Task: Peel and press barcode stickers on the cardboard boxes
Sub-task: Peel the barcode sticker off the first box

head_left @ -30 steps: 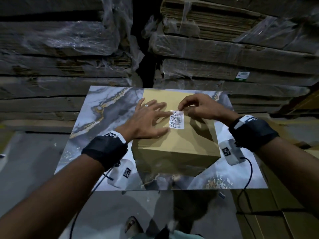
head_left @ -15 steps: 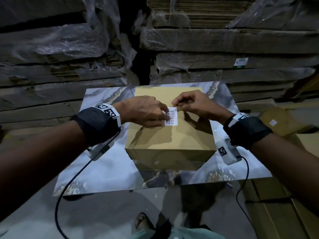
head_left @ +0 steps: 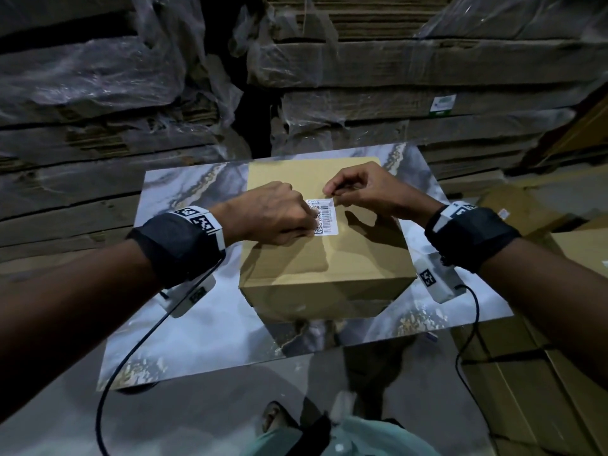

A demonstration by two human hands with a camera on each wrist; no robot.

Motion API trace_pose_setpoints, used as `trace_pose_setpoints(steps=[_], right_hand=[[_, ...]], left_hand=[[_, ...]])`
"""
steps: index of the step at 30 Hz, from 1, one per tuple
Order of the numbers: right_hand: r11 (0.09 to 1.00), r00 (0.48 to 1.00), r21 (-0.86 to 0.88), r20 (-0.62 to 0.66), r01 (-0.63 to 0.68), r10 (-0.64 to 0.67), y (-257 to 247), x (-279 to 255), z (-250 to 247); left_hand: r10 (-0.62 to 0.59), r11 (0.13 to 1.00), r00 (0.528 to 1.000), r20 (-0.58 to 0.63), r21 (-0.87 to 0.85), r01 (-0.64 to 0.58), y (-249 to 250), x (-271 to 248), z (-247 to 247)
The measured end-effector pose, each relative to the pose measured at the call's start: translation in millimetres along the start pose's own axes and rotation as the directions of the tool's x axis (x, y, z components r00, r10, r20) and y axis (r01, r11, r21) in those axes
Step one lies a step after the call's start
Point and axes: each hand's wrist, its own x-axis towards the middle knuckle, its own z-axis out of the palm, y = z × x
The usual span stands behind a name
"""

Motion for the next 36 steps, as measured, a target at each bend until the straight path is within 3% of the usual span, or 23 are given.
trace_pose_setpoints(steps=[13,19,22,36], right_hand=[[0.994,1.0,-0.11,-0.004,-0.019,0.019,-11,0,4],[0.975,0.998,-0.215,0.009,-0.059,0.062,-22,2,3],[0.962,0.994,-0.25,0.002,-0.109,0.113,-27,7,4],[0.945,0.99,-0.295,-0.027,-0.142,0.14,-28,5,11]], left_hand=[[0.038,0.999,0.99,-0.137,0.027,-0.035,5,-7,12],[-0.024,0.995,0.995,-0.102,-0.101,0.014,-9,-6,10],[0.04,0.987,0.996,-0.081,-0.15,-0.052,-15,-5,6],[0.17,0.985,0.976,-0.138,0.043,-0.165,-6,-7,14]])
